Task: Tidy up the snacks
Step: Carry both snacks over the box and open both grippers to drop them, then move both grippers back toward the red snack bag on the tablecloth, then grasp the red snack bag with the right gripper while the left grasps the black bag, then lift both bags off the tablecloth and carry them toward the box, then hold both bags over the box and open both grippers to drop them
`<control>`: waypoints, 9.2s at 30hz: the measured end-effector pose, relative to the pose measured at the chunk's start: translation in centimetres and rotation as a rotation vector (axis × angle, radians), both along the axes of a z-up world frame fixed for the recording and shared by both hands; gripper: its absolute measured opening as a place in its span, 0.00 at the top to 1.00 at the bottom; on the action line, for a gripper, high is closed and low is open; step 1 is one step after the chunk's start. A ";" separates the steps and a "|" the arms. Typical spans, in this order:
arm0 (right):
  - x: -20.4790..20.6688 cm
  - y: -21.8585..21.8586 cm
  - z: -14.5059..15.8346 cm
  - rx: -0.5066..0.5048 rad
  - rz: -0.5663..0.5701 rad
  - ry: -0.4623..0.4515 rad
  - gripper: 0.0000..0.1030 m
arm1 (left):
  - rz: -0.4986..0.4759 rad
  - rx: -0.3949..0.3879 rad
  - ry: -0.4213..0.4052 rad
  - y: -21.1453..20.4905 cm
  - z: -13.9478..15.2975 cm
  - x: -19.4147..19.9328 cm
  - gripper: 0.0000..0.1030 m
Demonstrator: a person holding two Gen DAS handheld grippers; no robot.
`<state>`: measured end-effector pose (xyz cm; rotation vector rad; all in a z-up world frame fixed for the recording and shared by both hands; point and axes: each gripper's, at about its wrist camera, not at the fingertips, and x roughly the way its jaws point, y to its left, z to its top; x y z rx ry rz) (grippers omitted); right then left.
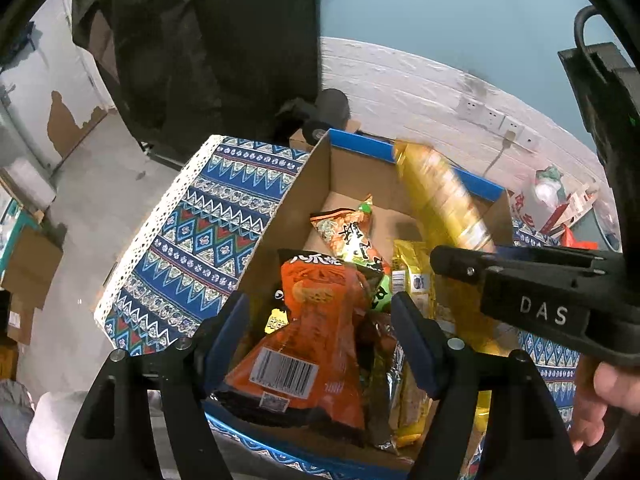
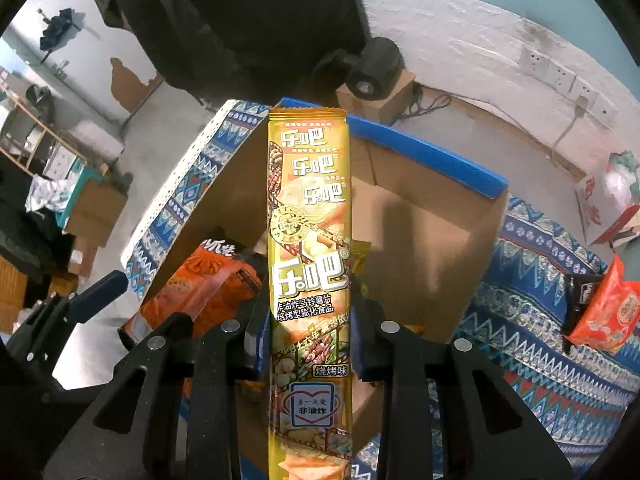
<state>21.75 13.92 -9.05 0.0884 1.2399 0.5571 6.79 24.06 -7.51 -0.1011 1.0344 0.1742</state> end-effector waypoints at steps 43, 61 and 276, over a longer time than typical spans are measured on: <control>4.2 -26.8 -2.9 -0.274 -0.212 -0.048 0.31 | -0.326 -0.001 0.044 -21.9 -3.3 9.2 0.26; 7.4 -28.6 -8.1 -0.321 -0.284 -0.014 0.27 | -0.248 -0.031 0.104 -23.8 -6.2 14.9 0.26; -1.3 -1.6 2.5 -0.065 0.134 -0.198 0.56 | -0.031 0.004 -0.049 -2.2 3.2 -3.2 0.21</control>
